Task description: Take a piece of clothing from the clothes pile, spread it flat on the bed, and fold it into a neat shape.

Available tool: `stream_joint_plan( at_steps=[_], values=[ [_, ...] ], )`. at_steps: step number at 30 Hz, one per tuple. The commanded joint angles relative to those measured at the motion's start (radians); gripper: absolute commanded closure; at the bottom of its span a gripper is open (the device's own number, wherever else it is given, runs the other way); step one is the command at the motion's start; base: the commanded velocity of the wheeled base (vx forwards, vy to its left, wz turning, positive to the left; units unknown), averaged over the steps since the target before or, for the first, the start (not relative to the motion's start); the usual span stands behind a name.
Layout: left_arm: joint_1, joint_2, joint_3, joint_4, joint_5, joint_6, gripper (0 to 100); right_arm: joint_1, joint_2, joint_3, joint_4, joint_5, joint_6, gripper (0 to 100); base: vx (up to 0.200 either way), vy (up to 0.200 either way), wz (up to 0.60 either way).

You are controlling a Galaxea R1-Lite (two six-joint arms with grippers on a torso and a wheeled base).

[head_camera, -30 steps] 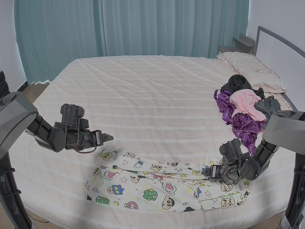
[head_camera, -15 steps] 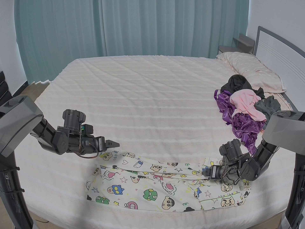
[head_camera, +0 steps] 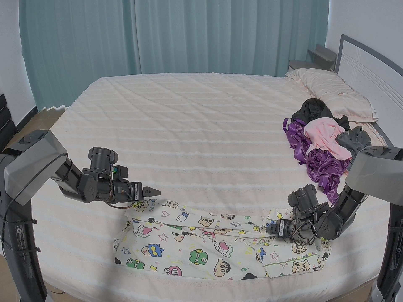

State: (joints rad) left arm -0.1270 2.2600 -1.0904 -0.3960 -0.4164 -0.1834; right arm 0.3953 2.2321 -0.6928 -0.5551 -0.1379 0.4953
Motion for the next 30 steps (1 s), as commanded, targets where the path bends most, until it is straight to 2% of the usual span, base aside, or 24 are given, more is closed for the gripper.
stream_joint_plan(
  at_steps=[1,5,6,24,30],
  values=[
    [-0.002,0.016,-0.013,0.0,-0.001,-0.001,0,0.0,0.001,-0.001,0.0,0.001,0.0,0,0.0,0.0,0.0],
    [-0.003,0.016,-0.011,0.0,-0.001,-0.001,0,0.0,0.0,-0.001,0.0,0.001,0.0,0,0.0,0.0,0.0],
    [-0.003,0.016,-0.011,0.0,-0.001,-0.001,100,0.0,0.0,-0.001,0.0,0.001,0.0,0,0.0,0.0,0.0],
    [0.001,0.0,-0.005,0.011,0.011,0.001,100,-0.003,-0.002,0.001,0.0,0.001,0.002,0,0.0,0.0,0.0],
    [0.029,-0.076,0.0,0.137,0.014,0.047,100,-0.006,-0.008,0.002,0.0,0.001,0.002,0,0.0,0.0,0.0]
  ],
)
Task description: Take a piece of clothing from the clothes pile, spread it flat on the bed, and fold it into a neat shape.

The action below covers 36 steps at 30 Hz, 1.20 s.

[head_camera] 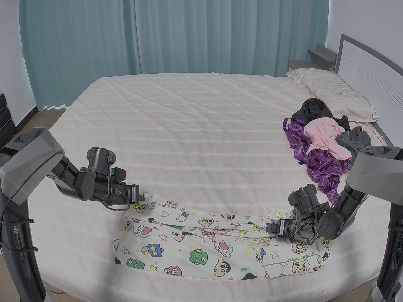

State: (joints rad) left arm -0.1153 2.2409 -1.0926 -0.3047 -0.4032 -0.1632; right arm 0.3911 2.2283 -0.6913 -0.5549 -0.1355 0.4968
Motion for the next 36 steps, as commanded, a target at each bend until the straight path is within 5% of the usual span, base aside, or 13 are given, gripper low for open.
stream_joint_plan(
  at_steps=[1,17,18,36],
  values=[
    [0.026,-0.07,0.006,0.111,0.003,0.103,100,-0.001,-0.004,-0.001,0.0,-0.001,0.0,0,0.0,0.0,0.0],
    [0.026,-0.029,-0.021,0.13,0.032,0.136,100,0.002,-0.006,0.003,0.0,-0.001,0.012,0,0.0,0.0,0.0],
    [0.026,-0.023,-0.026,0.13,0.032,0.136,0,0.003,-0.006,0.003,0.0,-0.001,0.012,0,0.0,0.0,0.0],
    [0.013,0.022,-0.069,0.095,-0.034,0.126,0,0.005,-0.004,0.003,0.0,-0.001,0.012,0,0.0,0.0,0.0]
  ],
)
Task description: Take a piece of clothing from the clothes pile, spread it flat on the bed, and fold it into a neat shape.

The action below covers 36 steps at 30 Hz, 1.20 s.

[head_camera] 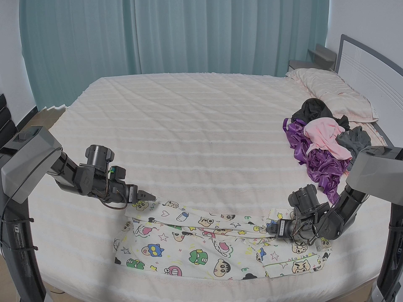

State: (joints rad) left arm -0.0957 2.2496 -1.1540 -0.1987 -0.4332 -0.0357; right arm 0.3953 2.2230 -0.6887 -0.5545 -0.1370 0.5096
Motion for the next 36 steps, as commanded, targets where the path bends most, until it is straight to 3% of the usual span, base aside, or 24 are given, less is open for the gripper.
stream_joint_plan(
  at_steps=[1,11,17,24,36],
  values=[
    [-0.009,0.021,-0.009,-0.022,-0.004,-0.001,0,0.0,0.001,0.0,-0.001,0.0,0.0,0,0.0,0.0,0.0],
    [-0.035,0.025,-0.007,-0.076,-0.01,-0.026,0,0.0,0.003,0.0,-0.001,0.0,0.0,0,0.0,0.0,0.0],
    [-0.041,0.013,0.017,-0.084,-0.075,-0.021,0,0.0,0.003,0.0,-0.001,0.0,0.0,0,0.0,0.0,0.0],
    [-0.012,0.042,0.002,-0.085,-0.081,-0.019,0,0.0,0.003,0.0,-0.001,0.0,0.001,0,0.0,0.0,0.0],
    [0.013,0.065,-0.01,-0.085,-0.206,-0.012,0,0.0,0.007,-0.002,-0.001,0.002,0.003,0,0.0,0.0,0.0]
  ],
)
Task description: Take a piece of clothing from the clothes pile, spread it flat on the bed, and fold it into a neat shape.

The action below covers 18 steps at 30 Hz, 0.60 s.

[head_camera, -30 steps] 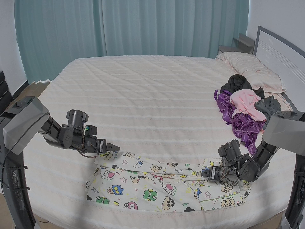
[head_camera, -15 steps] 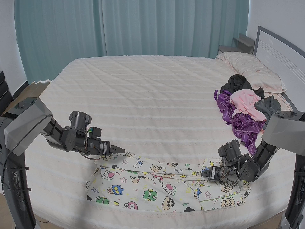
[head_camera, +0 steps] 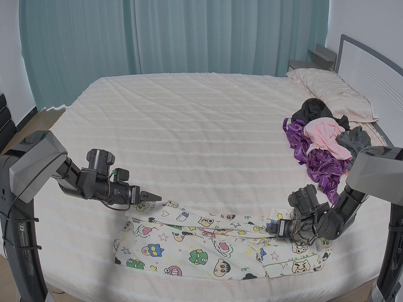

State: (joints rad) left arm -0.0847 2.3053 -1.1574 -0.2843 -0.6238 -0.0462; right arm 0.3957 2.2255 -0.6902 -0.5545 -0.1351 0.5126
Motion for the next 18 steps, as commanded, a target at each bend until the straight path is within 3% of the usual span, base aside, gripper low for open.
stream_joint_plan(
  at_steps=[1,8,9,16,18],
  values=[
    [0.002,0.013,-0.007,0.0,-0.017,0.0,0,0.0,0.005,0.0,-0.001,0.0,0.0,0,0.0,0.0,0.0],
    [-0.012,0.048,-0.036,-0.001,-0.019,0.002,0,0.0,0.005,0.0,-0.001,0.002,0.004,0,0.0,0.0,0.0],
    [-0.013,0.049,-0.036,-0.001,-0.017,0.003,100,0.0,0.002,0.0,-0.001,0.0,0.009,0,0.0,0.0,0.0],
    [-0.004,0.057,-0.041,0.0,-0.002,0.005,100,0.0,0.002,0.001,-0.001,0.0,0.018,0,0.0,0.0,0.0],
    [0.014,0.052,-0.034,0.004,0.044,0.037,100,0.0,0.002,0.001,0.001,0.0,0.018,0,0.0,0.0,0.0]
  ],
)
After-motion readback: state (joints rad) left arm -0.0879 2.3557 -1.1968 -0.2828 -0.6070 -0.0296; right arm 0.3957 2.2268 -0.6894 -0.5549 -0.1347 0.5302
